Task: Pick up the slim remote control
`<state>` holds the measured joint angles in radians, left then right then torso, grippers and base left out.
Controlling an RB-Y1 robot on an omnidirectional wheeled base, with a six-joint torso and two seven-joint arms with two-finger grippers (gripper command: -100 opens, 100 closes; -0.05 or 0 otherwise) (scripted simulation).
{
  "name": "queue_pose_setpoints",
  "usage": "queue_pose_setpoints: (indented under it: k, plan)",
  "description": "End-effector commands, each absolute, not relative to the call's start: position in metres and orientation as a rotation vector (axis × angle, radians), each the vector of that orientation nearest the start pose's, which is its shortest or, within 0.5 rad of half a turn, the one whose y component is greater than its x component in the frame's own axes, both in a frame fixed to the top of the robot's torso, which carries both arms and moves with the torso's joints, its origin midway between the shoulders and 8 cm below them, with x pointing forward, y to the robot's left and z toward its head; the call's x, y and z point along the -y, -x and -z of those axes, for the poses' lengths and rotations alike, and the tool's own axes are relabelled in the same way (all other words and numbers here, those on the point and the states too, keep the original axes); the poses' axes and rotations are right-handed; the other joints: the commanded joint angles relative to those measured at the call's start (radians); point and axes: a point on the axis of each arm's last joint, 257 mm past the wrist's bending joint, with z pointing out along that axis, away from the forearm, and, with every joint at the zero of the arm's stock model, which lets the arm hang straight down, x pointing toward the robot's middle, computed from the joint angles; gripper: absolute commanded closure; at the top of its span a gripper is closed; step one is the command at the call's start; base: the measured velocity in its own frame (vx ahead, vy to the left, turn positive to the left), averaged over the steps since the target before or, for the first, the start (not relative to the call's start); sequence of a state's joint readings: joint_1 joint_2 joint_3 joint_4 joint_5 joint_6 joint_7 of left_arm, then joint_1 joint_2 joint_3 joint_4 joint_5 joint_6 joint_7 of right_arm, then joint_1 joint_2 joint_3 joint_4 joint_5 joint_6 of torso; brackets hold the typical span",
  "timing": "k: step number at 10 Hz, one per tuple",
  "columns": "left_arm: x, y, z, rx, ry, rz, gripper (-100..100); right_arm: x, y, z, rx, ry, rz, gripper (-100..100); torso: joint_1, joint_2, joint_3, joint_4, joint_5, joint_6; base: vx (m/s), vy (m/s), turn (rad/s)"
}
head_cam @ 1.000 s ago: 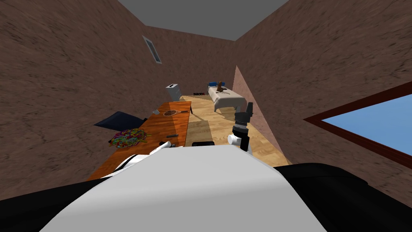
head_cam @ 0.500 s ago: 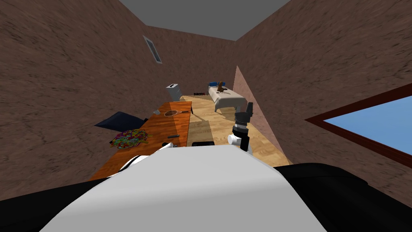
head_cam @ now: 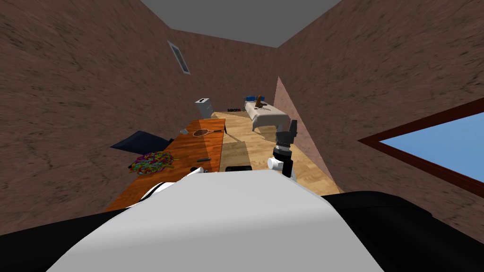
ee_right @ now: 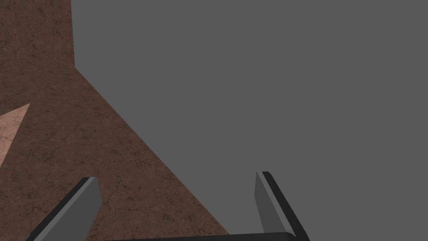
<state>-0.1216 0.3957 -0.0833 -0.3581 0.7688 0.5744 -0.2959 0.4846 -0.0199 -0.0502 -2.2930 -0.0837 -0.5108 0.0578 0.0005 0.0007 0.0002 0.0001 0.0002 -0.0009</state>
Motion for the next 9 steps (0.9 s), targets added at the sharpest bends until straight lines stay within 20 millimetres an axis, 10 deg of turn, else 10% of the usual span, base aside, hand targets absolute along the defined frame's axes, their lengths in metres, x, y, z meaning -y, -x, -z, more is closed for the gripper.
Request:
queue_pose_setpoints:
  k: [1, 2, 9]
  plan:
    - [-0.415, -0.158, 0.652, -1.855, 2.511, 0.001, 0, 0.301, -0.336, -0.039, -0.561, -0.637, -1.266, 0, 0.0, 0.0, 0.0, 0.0, 0.0, 0.0, 0.0, 0.0, 0.0]
    - [-0.429, -0.163, 0.644, -1.853, 2.511, 0.0, 100, 0.301, -0.336, -0.039, -0.561, -0.637, -1.266, 0, 0.0, 0.0, 0.0, 0.0, 0.0, 0.0, -0.021, -0.068, 0.002]
    - [-0.449, -0.173, 0.631, -1.85, 2.508, 0.004, 100, 0.301, -0.336, -0.039, -0.561, -0.637, -1.266, 0, -0.004, 0.002, 0.001, 0.0, -0.001, 0.0, -0.02, -0.05, 0.003]
